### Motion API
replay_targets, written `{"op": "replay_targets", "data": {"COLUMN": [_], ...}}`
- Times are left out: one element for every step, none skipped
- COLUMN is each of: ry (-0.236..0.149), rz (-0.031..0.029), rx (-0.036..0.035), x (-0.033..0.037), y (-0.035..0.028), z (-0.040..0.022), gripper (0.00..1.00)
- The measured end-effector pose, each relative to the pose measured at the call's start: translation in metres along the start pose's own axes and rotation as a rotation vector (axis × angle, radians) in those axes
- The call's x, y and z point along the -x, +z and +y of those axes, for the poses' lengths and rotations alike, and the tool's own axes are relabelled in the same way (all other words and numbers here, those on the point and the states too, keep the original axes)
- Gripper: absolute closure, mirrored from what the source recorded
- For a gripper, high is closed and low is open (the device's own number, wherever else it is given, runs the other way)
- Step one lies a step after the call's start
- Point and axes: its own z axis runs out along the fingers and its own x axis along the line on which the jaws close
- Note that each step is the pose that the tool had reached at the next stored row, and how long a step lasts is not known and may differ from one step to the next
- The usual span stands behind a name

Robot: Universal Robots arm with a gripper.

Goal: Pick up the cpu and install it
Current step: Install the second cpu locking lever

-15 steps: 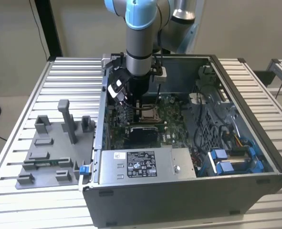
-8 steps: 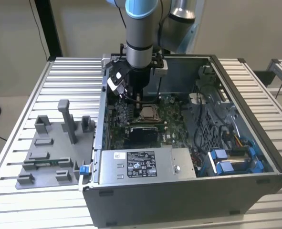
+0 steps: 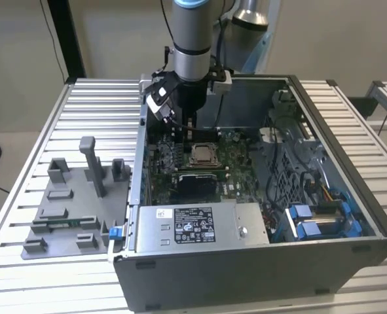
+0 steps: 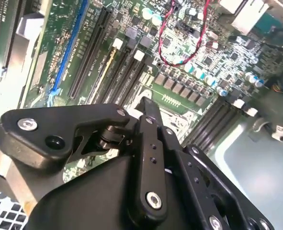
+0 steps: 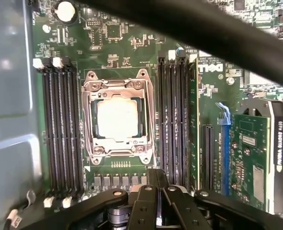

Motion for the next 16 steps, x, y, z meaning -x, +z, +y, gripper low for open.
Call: {"op": "replay_targets", "data": {"ry": [0.000, 0.000, 0.000, 0.000, 0.000, 0.000, 0.000, -0.001, 0.000, -0.001, -0.001, -0.001, -0.001, -0.001, -0.001, -0.001], "rz": [0.0000, -0.0001, -0.0001, -0.0001, -0.0001, 0.0001, -0.0001, 0.0000, 0.0000, 0.0000, 0.0001, -0.0002, 0.0001, 0.0000, -0.0001, 0.0000], "rx": [0.0000, -0.0001, -0.0001, -0.0001, -0.0001, 0.0000, -0.0001, 0.0000, -0.0001, -0.0001, 0.0000, -0.0002, 0.0000, 0.0000, -0.0001, -0.0001], "x": [-0.0001, -0.0002, -0.0002, -0.0003, -0.0004, -0.0005, -0.0005, -0.0006, -0.0008, -0.0009, -0.0010, -0.0011, -0.0011, -0.0012, -0.0013, -0.0014], "y": [-0.0009, -0.0018, -0.0031, -0.0052, -0.0079, -0.0108, -0.0138, -0.0173, -0.0211, -0.0250, -0.0284, -0.0317, -0.0346, -0.0378, -0.0412, -0.0444], "z": [0.0002, 0.0008, 0.0012, 0.0016, 0.0021, 0.0024, 0.0026, 0.0028, 0.0028, 0.0029, 0.0031, 0.0031, 0.0033, 0.0035, 0.0036, 0.0037], "gripper": [1.00, 1.00, 1.00, 1.00, 1.00, 1.00, 1.00, 1.00, 1.00, 1.00, 1.00, 1.00, 1.00, 1.00, 1.00, 1.00]}}
